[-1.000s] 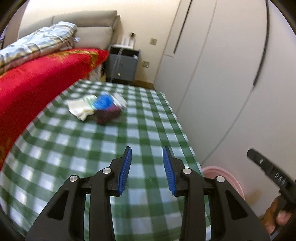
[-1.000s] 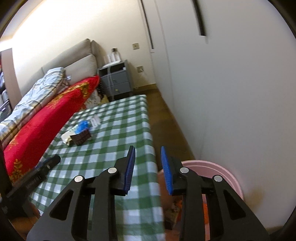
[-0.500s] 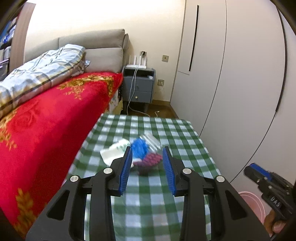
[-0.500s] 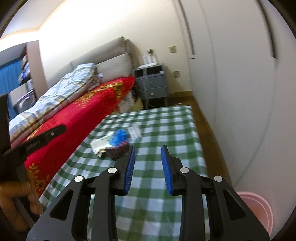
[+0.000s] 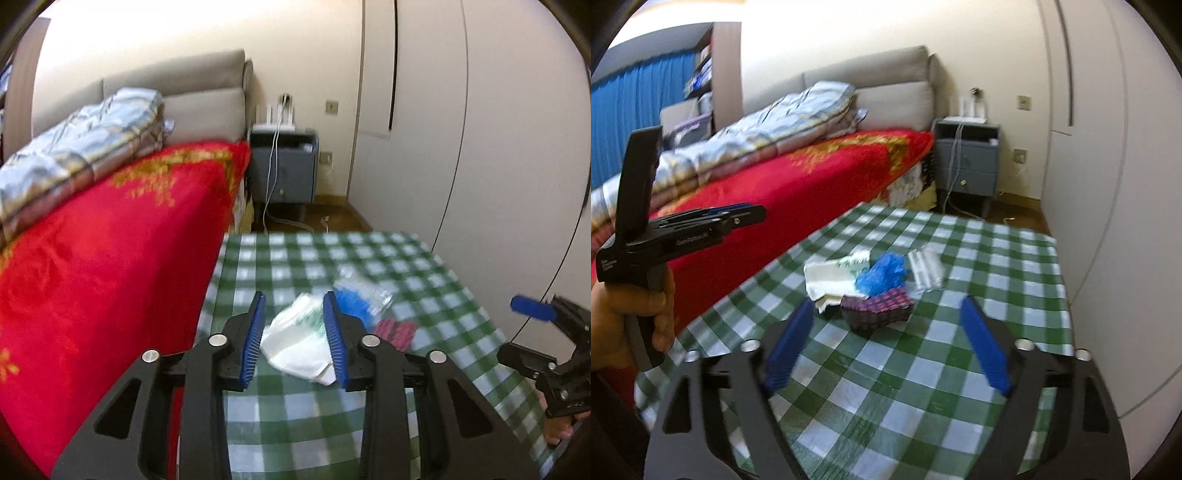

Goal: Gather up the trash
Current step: 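Move both open tools back over the remaining trash on the cloth, then grasp the white paper with the left tool while the right grasps the maroon box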

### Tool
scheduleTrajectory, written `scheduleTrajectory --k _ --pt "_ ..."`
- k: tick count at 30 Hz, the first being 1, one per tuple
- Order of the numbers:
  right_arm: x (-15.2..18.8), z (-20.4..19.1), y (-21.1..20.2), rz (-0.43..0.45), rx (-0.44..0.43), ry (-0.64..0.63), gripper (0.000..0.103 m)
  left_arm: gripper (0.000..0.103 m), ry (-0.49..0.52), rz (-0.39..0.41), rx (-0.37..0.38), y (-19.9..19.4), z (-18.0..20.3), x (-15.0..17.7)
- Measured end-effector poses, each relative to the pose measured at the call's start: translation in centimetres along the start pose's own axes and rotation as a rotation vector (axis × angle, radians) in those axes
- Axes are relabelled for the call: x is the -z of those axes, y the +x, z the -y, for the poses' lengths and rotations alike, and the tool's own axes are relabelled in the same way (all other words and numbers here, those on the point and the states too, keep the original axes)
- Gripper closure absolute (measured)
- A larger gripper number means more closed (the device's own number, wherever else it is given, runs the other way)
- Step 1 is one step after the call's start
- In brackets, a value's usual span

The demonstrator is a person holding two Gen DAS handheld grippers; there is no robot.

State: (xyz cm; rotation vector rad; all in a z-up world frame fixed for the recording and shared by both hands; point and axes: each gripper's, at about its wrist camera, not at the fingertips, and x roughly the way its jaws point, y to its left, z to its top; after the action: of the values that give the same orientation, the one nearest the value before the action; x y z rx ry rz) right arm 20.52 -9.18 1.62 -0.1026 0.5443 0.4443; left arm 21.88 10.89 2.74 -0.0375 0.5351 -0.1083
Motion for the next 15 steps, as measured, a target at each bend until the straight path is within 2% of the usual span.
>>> scheduleTrajectory --k 4,12,14,15 --pt "0.6 -0.7 3.5 -0.036 0.012 -0.031 0.010 0.077 -0.032 -0.041 0.014 2.1 -1.7 1.0" --pt "0.5 -1.3 8.8 -0.096 0.001 -0.086 0.010 0.077 -0.093 -0.112 0.039 6.2 -4.0 2.7" --pt "0.5 -1.4 9.7 -0.105 0.002 -0.104 0.010 0.072 -0.110 -0.128 0.052 7.0 -4.3 2.8" --pt "0.5 -1.5 10.2 -0.112 0.000 -0.114 0.010 0.058 -0.120 -0.141 0.053 7.5 -4.4 2.9"
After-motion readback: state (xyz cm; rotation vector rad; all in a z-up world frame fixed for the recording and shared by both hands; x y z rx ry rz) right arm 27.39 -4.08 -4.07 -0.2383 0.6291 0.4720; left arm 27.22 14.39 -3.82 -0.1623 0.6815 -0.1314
